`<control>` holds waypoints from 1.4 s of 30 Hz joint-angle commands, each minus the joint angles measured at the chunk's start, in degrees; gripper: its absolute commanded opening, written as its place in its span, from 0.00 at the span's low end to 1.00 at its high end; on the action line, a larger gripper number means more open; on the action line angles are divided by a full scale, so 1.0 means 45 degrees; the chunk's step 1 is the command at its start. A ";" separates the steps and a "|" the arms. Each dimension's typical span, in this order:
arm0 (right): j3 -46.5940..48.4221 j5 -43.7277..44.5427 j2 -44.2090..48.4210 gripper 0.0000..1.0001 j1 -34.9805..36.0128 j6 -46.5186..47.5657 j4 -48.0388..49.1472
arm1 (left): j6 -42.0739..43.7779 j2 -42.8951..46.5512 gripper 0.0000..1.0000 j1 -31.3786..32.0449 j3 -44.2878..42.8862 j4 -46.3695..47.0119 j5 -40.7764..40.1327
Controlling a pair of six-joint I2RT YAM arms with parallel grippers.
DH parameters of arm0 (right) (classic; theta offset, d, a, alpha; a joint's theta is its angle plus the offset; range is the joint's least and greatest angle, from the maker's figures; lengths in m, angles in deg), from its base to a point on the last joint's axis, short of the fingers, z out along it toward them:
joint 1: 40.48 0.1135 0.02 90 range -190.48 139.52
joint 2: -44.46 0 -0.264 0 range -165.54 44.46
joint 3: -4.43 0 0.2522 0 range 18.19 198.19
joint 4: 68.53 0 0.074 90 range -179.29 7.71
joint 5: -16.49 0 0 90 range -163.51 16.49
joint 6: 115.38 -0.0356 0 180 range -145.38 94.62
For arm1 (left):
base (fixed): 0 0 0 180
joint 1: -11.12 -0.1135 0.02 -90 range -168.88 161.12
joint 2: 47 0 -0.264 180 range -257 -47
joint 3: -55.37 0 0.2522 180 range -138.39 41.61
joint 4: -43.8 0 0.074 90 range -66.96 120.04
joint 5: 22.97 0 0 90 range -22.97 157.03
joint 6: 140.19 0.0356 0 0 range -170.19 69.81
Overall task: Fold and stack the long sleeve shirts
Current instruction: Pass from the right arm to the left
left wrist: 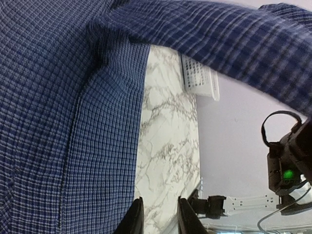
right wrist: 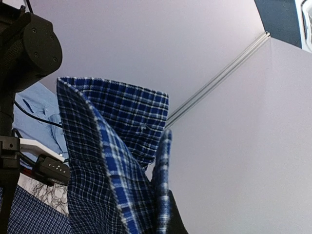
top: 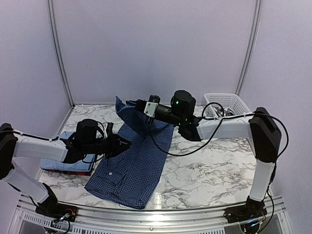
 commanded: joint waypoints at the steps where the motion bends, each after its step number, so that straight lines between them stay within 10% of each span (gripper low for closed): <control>1: 0.0136 -0.1504 -0.0068 0.00 -0.0115 0.0296 0.1898 | 0.3397 0.2509 0.27 -0.0018 -0.0139 -0.0514 -0.2641; 10: 0.0801 -0.3052 0.0000 0.00 -0.0108 -0.0006 -0.0468 | 1.0052 0.4539 0.61 0.0341 -0.3055 -0.7040 -0.4896; 23: 0.2106 -0.3228 -0.0605 0.03 -0.0084 0.0008 -0.2959 | 1.2479 0.4570 0.87 0.0995 -0.4834 -0.9497 -0.4468; 42: 0.3594 -0.1824 -0.1289 0.06 0.0453 -0.0656 -0.5355 | 1.3547 0.2137 0.90 0.3184 -0.7745 -1.1800 -1.1594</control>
